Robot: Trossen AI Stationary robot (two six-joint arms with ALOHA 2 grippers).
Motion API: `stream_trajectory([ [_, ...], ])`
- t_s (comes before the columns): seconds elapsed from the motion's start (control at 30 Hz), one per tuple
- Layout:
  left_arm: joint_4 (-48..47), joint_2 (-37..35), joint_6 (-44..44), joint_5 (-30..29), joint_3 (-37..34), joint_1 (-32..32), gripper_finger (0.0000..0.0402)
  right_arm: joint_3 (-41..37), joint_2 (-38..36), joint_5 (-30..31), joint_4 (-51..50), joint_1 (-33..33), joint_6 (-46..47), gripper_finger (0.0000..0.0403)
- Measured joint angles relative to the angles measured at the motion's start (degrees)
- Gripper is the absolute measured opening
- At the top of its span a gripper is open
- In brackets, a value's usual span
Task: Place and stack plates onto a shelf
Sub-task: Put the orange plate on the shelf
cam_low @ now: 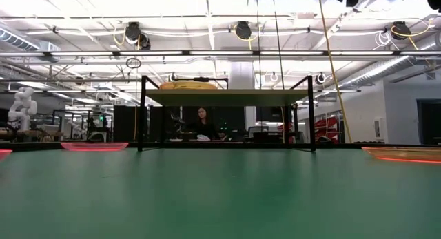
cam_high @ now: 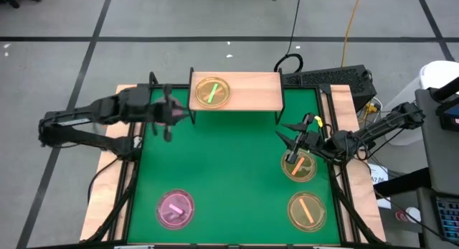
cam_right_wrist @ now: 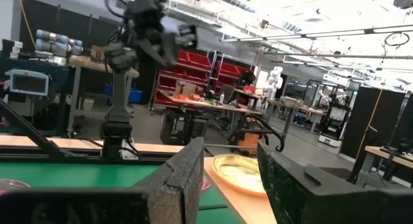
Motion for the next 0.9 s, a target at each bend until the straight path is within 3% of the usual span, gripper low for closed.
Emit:
stream_trajectory([
  [0.17,5.09,-3.74,-3.38,-0.59,-5.18,-7.81,0.0058,1.57,0.02,0.02,-5.78,0.00,1.28,0.0129],
  [0.33,19.28,-5.60,-5.19,-1.69,-15.38,-12.31,0.0058,5.81,0.63,0.01,-17.03,0.00,5.81,0.0129],
  [0.57,39.64,-5.38,-8.11,-2.00,-27.18,-14.67,0.0058,7.61,3.44,-0.15,-20.10,0.00,7.68,0.0129],
  [0.77,47.01,-5.38,-10.29,-1.98,-32.65,-15.59,0.0058,7.77,5.14,-0.17,-20.35,-1.27,10.20,0.0129],
  [0.9,49.04,-5.34,-11.60,-1.98,-35.63,-15.65,0.0058,12.00,6.76,-0.22,-28.70,-2.29,15.47,0.0129],
])
